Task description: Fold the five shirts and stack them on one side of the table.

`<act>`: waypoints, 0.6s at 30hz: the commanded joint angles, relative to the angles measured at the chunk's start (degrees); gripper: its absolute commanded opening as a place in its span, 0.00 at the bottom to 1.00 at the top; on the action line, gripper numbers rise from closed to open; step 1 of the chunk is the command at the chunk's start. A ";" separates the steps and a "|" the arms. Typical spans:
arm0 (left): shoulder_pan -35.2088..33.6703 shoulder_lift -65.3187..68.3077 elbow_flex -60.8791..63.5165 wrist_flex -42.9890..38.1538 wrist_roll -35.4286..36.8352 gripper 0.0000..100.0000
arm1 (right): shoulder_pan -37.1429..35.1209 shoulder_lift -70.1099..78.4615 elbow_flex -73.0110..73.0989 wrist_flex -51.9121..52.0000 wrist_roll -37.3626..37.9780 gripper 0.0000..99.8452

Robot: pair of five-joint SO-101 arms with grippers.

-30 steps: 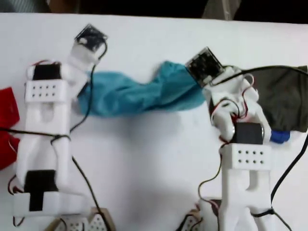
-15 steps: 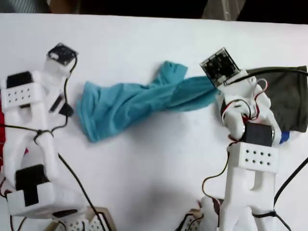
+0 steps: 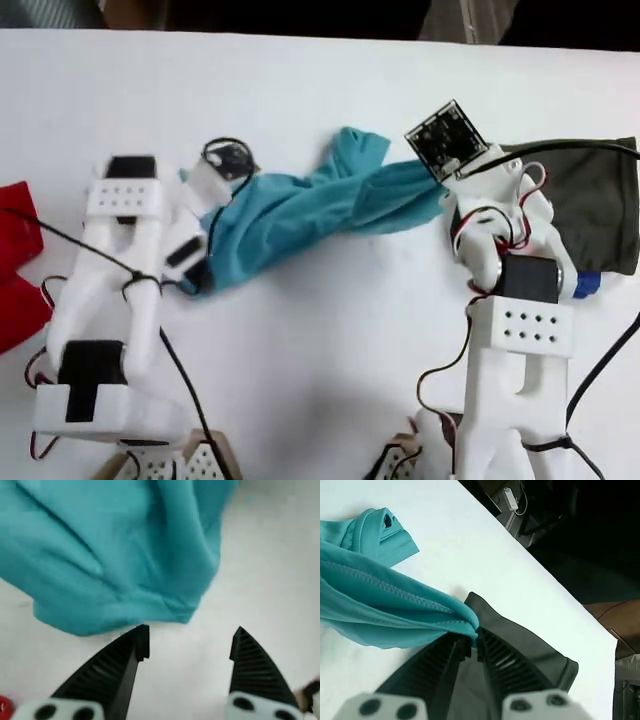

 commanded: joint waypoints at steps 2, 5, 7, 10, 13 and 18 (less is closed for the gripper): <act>-0.44 -0.18 8.84 -20.04 2.64 0.28 | 0.22 -2.15 -2.55 -0.04 0.18 0.02; -1.76 0.44 12.44 -27.34 2.90 0.28 | 0.04 -1.98 -2.55 -0.04 0.18 0.02; -2.55 2.81 12.62 -29.45 2.99 0.28 | -0.22 -1.98 -2.55 -0.04 0.18 0.02; -3.69 8.53 9.36 -29.19 3.08 0.28 | -0.31 -1.98 -2.55 -0.04 0.09 0.02; -3.87 13.36 1.98 -23.38 3.08 0.25 | -0.13 -1.98 -2.55 -0.04 0.09 0.02; -3.60 16.09 -10.42 -13.27 6.15 0.02 | 0.04 -1.98 -2.55 -0.04 0.09 0.02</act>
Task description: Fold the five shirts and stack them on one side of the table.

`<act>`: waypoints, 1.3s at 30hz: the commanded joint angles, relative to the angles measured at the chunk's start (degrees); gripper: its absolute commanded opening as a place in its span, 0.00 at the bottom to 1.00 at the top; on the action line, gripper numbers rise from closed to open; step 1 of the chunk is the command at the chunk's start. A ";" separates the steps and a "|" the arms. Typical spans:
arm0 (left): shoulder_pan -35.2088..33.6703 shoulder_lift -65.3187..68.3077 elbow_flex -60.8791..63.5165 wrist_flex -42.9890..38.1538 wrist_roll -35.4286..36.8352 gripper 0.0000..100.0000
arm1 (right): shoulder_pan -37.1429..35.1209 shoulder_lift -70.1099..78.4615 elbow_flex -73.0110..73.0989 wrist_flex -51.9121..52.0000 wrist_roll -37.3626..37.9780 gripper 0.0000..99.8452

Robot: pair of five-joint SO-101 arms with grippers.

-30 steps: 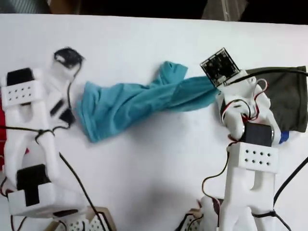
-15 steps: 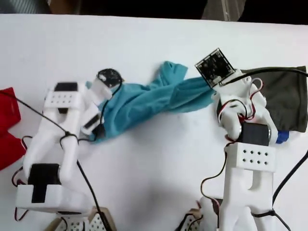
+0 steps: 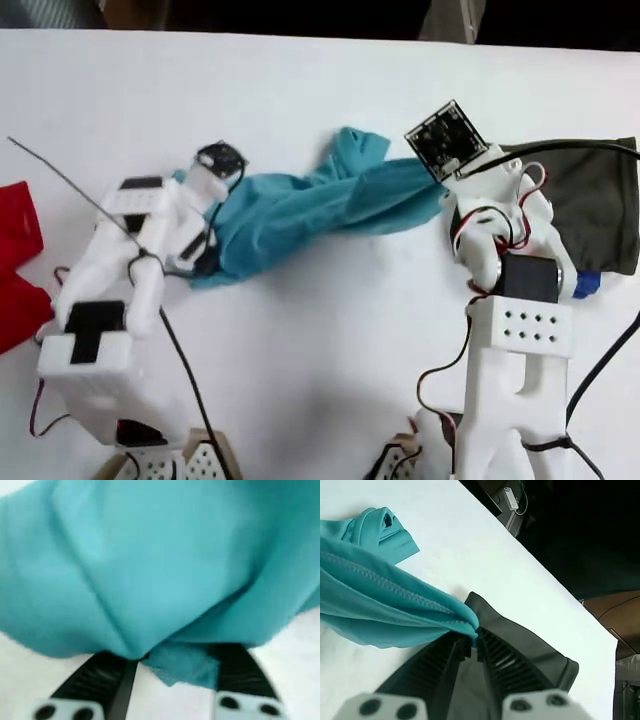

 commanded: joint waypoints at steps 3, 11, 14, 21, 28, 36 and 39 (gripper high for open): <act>-0.97 0.53 -14.29 9.76 5.19 0.02 | 0.04 -1.98 -2.55 -0.04 -0.09 0.02; 0.18 -2.73 -32.84 33.67 5.19 0.03 | 0.22 -4.70 -5.54 1.19 -10.46 0.02; 1.49 -6.86 -38.64 42.73 5.10 0.03 | -0.92 -8.66 -6.68 4.09 -10.81 0.02; 3.16 -23.82 -28.00 42.81 5.10 0.03 | -1.71 -22.02 -6.77 7.43 -10.64 0.02; 3.34 -41.41 -11.30 42.73 5.10 0.03 | -1.19 -36.53 -6.51 12.44 -10.37 0.02; 2.81 -30.33 -4.09 35.52 2.64 0.03 | -1.19 -27.03 9.14 2.86 -8.35 0.02; 2.81 -16.70 -10.86 32.09 2.81 0.03 | -1.19 -19.21 14.42 -5.76 -8.35 0.02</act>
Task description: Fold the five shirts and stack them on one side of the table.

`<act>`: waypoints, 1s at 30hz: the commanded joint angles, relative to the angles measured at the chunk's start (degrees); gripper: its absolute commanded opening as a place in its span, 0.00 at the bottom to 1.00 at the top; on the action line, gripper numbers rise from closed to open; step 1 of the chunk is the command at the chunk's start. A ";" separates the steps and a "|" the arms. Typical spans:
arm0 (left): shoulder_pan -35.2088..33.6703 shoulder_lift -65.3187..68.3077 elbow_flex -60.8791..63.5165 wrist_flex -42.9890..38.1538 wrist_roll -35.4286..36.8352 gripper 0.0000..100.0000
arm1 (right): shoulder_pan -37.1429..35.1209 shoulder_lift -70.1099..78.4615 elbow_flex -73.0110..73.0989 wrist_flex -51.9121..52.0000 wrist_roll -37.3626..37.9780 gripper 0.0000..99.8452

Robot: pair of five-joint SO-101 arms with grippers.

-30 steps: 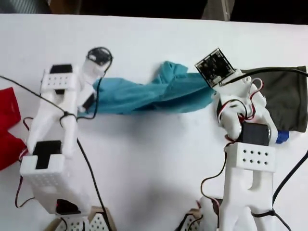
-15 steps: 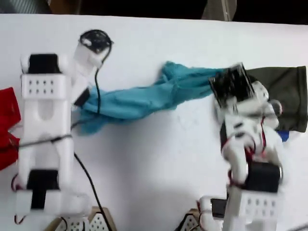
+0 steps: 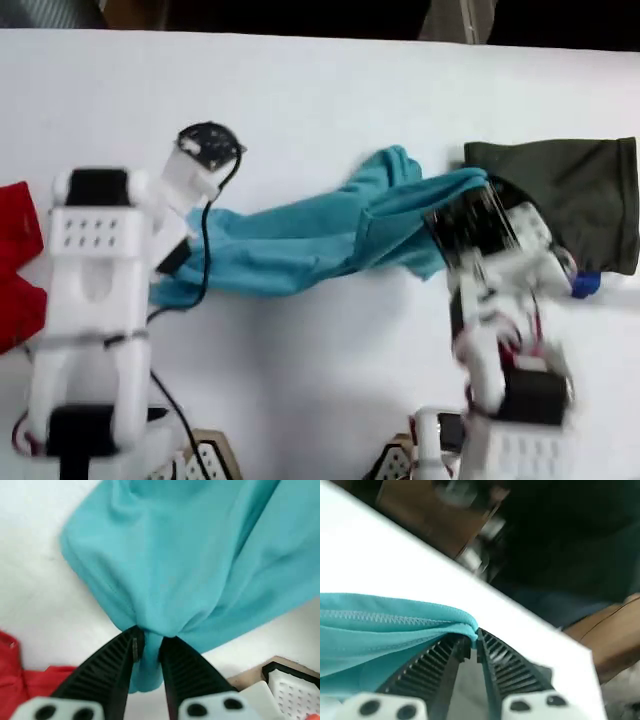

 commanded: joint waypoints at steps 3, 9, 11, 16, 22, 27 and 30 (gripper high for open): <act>-0.53 26.02 -19.21 -3.87 -0.53 0.03 | 0.31 15.25 4.31 -13.41 0.44 0.02; -2.20 53.27 -51.56 2.55 -0.44 0.06 | 0.57 31.16 2.37 -20.44 0.44 0.02; -3.43 59.25 -63.34 7.12 -0.35 0.14 | 0.57 34.24 1.41 -21.05 0.44 0.02; -8.70 60.66 -75.82 7.47 3.60 0.31 | 0.48 38.29 1.23 -23.78 0.44 0.02; -10.11 53.19 -66.42 7.47 1.14 0.29 | 0.22 39.25 1.23 -25.27 0.44 0.02; -7.03 48.88 -55.43 6.95 -3.96 0.29 | -0.40 39.25 1.05 -26.51 0.44 0.02; -6.86 48.88 -53.14 4.92 -4.92 0.29 | -0.57 39.25 1.05 -26.51 0.44 0.02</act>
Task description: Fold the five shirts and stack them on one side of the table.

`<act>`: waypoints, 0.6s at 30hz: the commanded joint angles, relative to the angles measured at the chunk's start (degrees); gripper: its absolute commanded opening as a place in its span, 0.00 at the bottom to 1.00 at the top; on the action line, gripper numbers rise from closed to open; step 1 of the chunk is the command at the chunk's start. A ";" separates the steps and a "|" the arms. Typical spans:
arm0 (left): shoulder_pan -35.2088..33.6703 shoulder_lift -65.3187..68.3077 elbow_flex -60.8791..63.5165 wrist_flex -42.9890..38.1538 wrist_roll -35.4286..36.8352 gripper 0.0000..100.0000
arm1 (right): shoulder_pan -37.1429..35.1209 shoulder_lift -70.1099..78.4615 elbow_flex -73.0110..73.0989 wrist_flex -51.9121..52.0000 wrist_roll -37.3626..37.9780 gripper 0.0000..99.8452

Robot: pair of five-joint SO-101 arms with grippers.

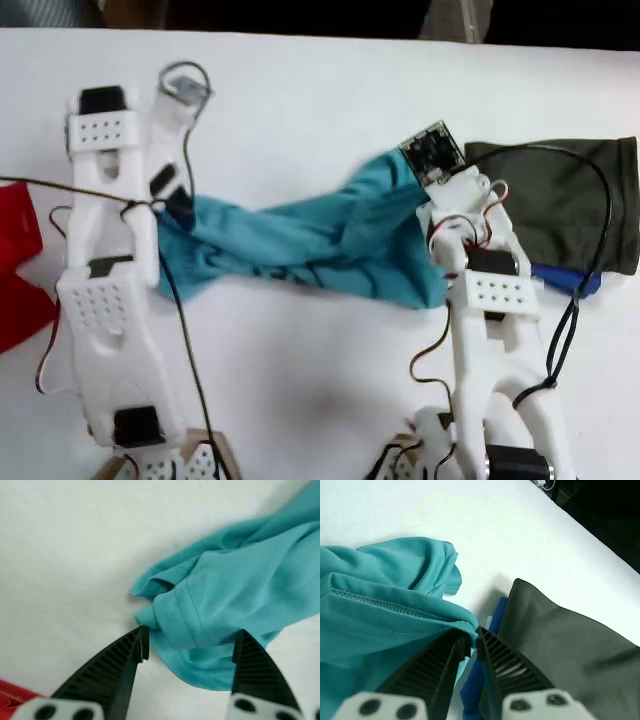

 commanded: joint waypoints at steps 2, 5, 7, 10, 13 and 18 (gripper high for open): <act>0.35 -4.75 2.42 -2.64 -1.32 0.29 | -0.66 0.04 -2.99 -1.10 0.44 0.02; 0.44 -4.75 2.51 -3.78 -1.14 0.24 | -0.66 0.04 -2.90 -1.10 0.44 0.02; 0.44 -4.75 2.33 -3.87 -1.14 0.15 | -0.57 0.04 -2.90 -1.10 0.44 0.02; 0.09 -4.75 2.51 -5.71 -1.14 0.02 | -0.48 0.04 -2.90 -1.01 0.44 0.02; 0.09 -4.75 2.42 -5.80 -1.14 0.03 | -0.48 0.04 -2.90 -0.92 0.44 0.02; 0.44 -5.54 1.45 -4.75 -1.05 0.03 | -0.40 0.04 -2.81 -0.84 0.44 0.02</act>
